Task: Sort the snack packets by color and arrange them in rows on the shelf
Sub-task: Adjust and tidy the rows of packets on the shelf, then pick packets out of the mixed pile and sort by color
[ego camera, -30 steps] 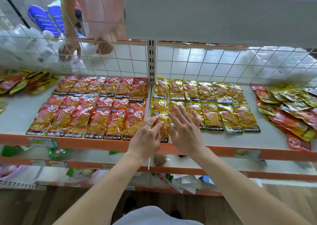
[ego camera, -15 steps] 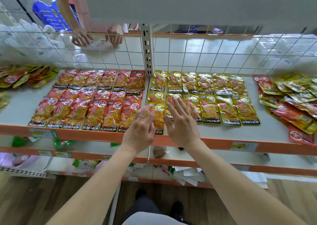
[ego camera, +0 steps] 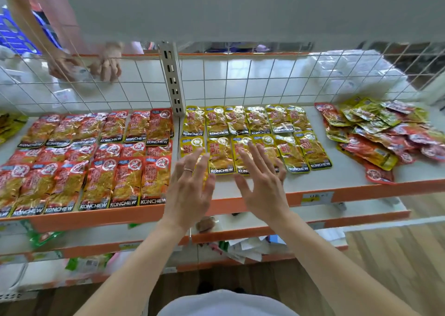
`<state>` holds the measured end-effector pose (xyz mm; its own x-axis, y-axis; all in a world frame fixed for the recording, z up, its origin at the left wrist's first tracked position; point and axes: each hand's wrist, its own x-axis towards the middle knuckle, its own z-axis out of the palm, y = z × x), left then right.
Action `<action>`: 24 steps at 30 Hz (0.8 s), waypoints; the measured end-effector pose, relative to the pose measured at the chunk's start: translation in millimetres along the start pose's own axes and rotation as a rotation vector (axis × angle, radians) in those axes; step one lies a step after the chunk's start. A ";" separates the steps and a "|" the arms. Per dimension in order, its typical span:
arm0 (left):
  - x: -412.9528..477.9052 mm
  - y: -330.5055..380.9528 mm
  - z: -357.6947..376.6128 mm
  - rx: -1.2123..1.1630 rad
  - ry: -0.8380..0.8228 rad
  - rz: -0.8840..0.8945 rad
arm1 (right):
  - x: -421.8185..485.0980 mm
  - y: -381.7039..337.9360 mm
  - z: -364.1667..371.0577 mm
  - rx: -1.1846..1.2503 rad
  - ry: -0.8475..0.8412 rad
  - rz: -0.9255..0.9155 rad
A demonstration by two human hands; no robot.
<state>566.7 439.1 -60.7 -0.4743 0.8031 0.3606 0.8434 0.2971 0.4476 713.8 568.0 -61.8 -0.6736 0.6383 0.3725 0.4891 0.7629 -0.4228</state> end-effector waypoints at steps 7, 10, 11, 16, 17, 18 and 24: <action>30.8 41.7 18.1 -0.057 -0.044 0.188 | -20.0 29.7 -47.6 -0.008 0.088 0.178; 40.5 63.4 27.0 -0.076 -0.047 0.264 | -24.3 46.8 -70.1 -0.029 0.118 0.245; 42.7 69.5 30.3 -0.087 -0.055 0.278 | -24.9 52.9 -77.3 -0.035 0.133 0.264; 52.9 104.5 49.3 -0.106 -0.085 0.280 | -22.9 83.8 -108.1 -0.010 0.166 0.354; 54.7 113.3 55.3 -0.109 -0.095 0.282 | -23.8 92.8 -112.5 -0.008 0.170 0.361; 56.9 123.3 62.1 -0.107 -0.105 0.289 | -25.4 102.7 -116.5 -0.010 0.173 0.370; 77.4 199.7 113.5 -0.088 -0.189 0.284 | -43.8 174.4 -150.8 -0.051 0.108 0.398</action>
<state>727.1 619.2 -36.3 -0.1614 0.9312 0.3268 0.9062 0.0087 0.4228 912.2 688.6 -27.3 -0.3659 0.8894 0.2739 0.7282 0.4569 -0.5108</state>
